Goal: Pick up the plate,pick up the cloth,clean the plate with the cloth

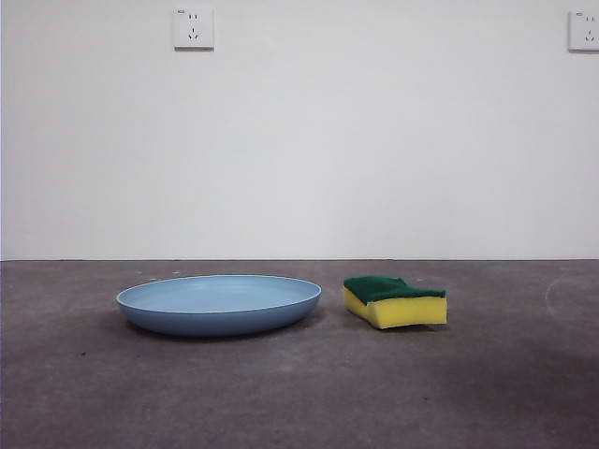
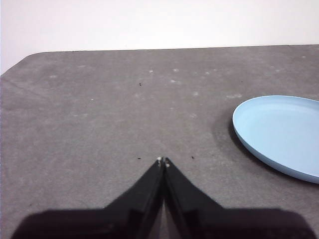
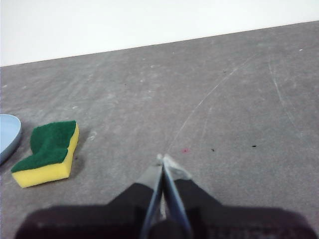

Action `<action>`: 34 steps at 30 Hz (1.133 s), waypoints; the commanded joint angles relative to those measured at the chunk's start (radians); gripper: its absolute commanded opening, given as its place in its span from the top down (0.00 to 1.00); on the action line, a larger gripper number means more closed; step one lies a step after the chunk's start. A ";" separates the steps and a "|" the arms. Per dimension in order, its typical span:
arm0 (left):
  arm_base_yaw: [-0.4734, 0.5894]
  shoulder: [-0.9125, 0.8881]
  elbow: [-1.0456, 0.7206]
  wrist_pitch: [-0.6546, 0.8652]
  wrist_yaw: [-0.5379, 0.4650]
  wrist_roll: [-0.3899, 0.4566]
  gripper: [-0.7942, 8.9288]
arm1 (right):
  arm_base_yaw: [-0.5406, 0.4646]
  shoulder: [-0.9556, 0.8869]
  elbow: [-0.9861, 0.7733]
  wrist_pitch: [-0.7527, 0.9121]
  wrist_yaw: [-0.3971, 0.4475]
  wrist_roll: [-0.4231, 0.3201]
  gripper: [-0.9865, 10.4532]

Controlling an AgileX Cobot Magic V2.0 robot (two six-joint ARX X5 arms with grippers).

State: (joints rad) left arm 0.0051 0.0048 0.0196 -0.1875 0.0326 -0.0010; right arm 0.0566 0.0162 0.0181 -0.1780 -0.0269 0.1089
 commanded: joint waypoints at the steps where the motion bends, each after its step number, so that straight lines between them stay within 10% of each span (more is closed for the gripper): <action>1: 0.004 -0.003 -0.016 0.006 -0.003 -0.006 0.92 | -0.002 -0.003 -0.012 -0.003 0.001 0.007 0.91; 12: 0.003 -0.003 -0.016 0.014 0.000 -0.008 0.92 | -0.002 -0.003 -0.012 -0.003 -0.005 0.085 0.91; 22: 0.003 0.018 0.031 0.010 0.072 -0.219 0.93 | -0.002 0.042 0.065 -0.035 -0.106 0.249 0.92; 34: 0.003 0.341 0.319 -0.051 0.230 -0.293 0.93 | -0.002 0.444 0.454 -0.201 -0.186 0.185 0.92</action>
State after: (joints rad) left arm 0.0051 0.3164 0.3172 -0.2375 0.2455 -0.2928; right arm 0.0566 0.4271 0.4400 -0.3744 -0.2005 0.3317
